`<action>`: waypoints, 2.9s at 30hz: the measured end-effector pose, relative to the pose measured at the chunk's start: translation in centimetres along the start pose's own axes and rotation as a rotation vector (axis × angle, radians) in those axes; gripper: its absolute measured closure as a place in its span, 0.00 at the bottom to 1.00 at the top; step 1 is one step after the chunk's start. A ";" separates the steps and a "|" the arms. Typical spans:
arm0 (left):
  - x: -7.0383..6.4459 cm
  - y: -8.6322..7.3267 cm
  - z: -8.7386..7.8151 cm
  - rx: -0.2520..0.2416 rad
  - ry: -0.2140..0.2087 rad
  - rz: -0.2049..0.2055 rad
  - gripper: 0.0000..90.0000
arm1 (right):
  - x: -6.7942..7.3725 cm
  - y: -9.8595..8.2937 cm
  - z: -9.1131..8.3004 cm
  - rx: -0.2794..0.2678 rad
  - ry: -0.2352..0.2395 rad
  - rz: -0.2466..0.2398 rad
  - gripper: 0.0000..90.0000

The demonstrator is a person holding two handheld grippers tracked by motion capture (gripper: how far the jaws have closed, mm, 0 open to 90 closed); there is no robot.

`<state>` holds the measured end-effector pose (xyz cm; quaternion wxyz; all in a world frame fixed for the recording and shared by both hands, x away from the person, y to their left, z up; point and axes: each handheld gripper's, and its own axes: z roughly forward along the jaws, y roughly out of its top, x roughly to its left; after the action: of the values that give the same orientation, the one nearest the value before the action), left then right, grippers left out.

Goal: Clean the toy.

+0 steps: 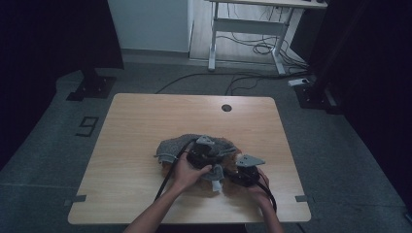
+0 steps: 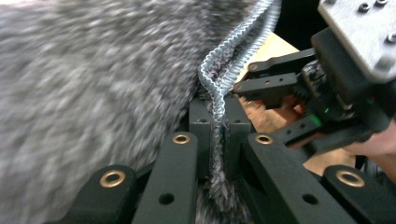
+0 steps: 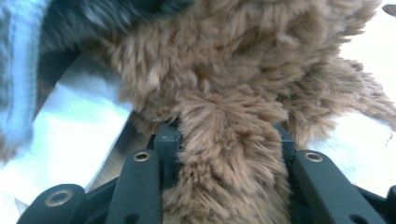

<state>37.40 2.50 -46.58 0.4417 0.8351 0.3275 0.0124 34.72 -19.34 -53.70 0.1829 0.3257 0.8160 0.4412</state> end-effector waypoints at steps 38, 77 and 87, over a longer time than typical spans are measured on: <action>7.5 -8.8 -13.1 -0.127 0.210 -0.153 0.94 | -0.1 -0.4 0.2 -0.003 -0.014 0.048 0.67; 7.7 -5.0 -12.0 -0.127 0.173 -0.142 0.94 | 0.0 -0.4 0.5 -0.007 -0.027 0.058 0.67; 11.7 -10.2 -10.1 0.030 0.239 -0.264 0.94 | -0.2 -0.4 0.6 0.002 -0.035 0.058 0.67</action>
<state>38.04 20.44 -51.15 0.3850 0.7840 0.4845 0.0488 35.07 -19.27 -54.41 0.1838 0.3572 0.8033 0.4398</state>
